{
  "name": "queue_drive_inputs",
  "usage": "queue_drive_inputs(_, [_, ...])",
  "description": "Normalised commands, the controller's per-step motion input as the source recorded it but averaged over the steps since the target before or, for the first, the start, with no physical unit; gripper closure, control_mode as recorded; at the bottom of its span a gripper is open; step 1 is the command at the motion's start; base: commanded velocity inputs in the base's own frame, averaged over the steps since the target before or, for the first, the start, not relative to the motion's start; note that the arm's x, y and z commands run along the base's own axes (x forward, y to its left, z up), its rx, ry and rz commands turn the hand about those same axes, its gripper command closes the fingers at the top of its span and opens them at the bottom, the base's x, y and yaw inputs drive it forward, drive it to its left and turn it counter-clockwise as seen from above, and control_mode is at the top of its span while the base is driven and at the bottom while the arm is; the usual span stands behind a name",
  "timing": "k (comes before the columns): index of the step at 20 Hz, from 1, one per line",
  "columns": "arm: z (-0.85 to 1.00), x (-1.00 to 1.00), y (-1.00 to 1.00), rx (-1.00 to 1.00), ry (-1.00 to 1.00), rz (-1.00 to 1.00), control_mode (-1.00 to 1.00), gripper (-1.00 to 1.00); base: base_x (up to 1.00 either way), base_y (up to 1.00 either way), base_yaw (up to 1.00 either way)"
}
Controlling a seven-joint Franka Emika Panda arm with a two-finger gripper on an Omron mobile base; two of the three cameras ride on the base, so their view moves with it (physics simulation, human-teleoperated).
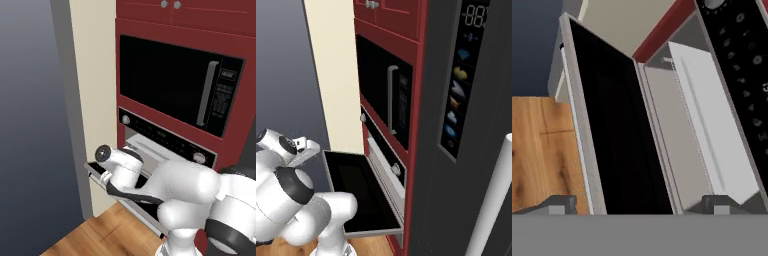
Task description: Take the baked cake out of the oven and place it on the plate for cooling. Then close the oven door.
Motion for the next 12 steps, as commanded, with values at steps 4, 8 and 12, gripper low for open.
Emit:
queue_drive_inputs(4, [-0.05,-0.45,0.71,-0.34,0.05,0.00,-1.00,-1.00,0.00,0.00,0.00])
queue_drive_inputs(8, [-0.27,-0.12,0.66,-0.38,0.10,0.00,-1.00,-1.00,0.00,0.00,0.00])
queue_drive_inputs(12, [-0.38,0.00,0.68,-0.40,0.08,0.00,-1.00,-1.00,0.00,0.00,0.00])
